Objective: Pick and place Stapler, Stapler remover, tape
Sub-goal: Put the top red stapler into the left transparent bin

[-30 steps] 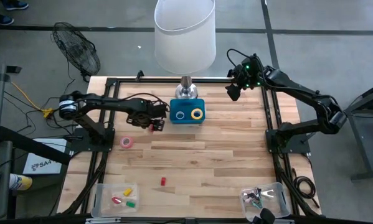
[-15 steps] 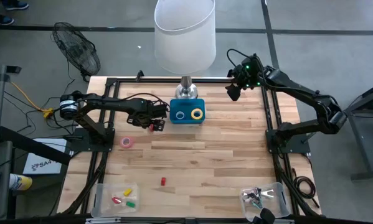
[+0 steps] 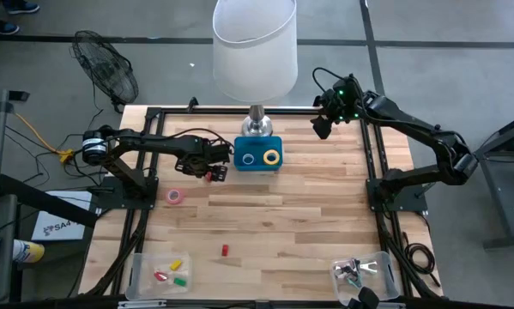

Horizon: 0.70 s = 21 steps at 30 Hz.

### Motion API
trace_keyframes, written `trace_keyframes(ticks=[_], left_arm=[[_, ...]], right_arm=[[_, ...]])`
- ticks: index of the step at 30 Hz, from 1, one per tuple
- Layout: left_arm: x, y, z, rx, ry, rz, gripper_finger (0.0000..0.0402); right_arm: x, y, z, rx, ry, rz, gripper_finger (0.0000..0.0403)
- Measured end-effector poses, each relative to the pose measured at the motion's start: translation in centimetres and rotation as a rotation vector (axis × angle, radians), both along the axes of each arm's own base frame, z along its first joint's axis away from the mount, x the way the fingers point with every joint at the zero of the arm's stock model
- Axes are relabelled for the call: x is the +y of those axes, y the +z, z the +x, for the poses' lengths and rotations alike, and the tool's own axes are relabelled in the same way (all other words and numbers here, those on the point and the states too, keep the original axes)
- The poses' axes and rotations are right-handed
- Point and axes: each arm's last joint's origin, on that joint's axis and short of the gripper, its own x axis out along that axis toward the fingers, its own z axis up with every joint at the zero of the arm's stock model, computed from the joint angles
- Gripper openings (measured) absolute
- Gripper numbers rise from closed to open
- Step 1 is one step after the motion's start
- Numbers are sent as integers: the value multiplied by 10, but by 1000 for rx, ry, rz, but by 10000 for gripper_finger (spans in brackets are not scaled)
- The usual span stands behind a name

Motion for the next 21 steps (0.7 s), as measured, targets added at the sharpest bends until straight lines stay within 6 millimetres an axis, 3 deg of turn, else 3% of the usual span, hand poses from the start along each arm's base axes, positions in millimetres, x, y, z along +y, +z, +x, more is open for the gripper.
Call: trace_keyframes(ticks=[10, 21], left_arm=[[-18, 0, 6, -20, 17, 24, 300], [-18, -3, 12, -49, 81, 80, 300]], right_arm=[[0, 0, 0, 0, 0, 0, 242], [0, -1, 0, 5, 0, 5, 242]])
